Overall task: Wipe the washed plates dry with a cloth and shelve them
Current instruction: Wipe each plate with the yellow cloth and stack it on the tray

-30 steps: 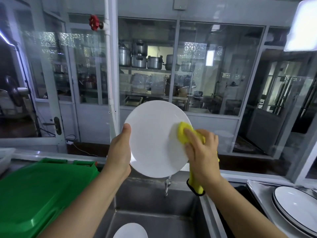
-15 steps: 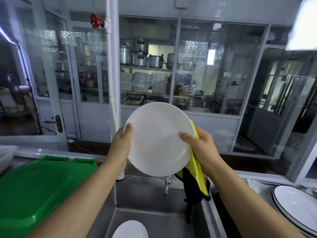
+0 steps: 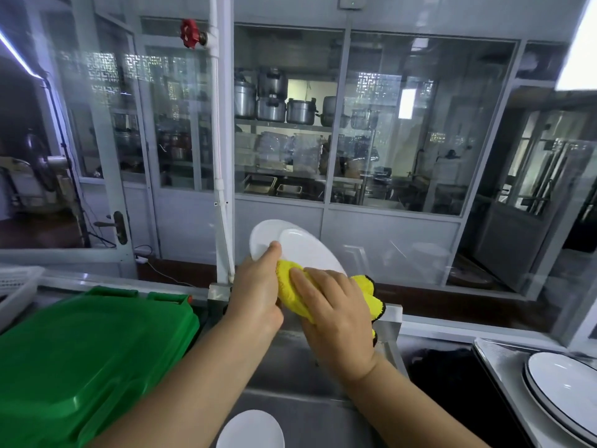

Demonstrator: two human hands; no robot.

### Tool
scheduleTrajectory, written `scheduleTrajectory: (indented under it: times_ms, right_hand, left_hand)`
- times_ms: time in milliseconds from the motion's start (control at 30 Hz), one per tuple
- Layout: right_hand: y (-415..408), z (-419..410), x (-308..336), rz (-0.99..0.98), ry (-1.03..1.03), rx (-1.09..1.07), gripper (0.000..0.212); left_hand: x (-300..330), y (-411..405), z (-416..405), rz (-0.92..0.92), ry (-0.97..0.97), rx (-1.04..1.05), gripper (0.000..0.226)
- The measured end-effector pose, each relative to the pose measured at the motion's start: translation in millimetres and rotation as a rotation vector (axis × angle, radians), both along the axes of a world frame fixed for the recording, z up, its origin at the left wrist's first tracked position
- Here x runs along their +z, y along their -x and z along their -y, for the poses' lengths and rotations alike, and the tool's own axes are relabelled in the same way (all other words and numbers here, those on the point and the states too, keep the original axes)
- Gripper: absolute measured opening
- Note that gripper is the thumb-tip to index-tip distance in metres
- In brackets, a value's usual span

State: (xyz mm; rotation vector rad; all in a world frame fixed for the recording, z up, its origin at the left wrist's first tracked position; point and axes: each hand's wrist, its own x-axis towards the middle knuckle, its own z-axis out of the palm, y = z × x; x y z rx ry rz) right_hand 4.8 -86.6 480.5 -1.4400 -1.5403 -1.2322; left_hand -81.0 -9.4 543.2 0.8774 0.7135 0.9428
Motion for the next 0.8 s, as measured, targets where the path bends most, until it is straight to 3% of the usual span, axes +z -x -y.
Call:
scheduleTrajectory:
  times_ms: [133, 300, 433, 600, 800]
  right_hand:
    - [-9, 5, -12, 0.017, 0.076, -0.001, 0.052]
    - [-34, 16, -15, -0.267, 0.042, -0.058, 0.044]
    - [-45, 13, 15, -0.371, 0.036, -0.161, 0.041]
    - [-23, -1, 52, -0.26, 0.081, -0.134, 0.045]
    - [-3, 4, 27, -0.057, 0.149, -0.035, 0.041]
  left_hand:
    - [-10, 6, -6, 0.073, -0.026, -0.007, 0.028]
    - [-6, 20, -9, 0.186, -0.161, -0.013, 0.01]
    - [-9, 25, -7, 0.139, -0.273, -0.074, 0.008]
    - [-13, 17, 0, 0.14, -0.3, -0.146, 0.011]
    - [-7, 20, -12, 0.15, -0.317, -0.116, 0.022]
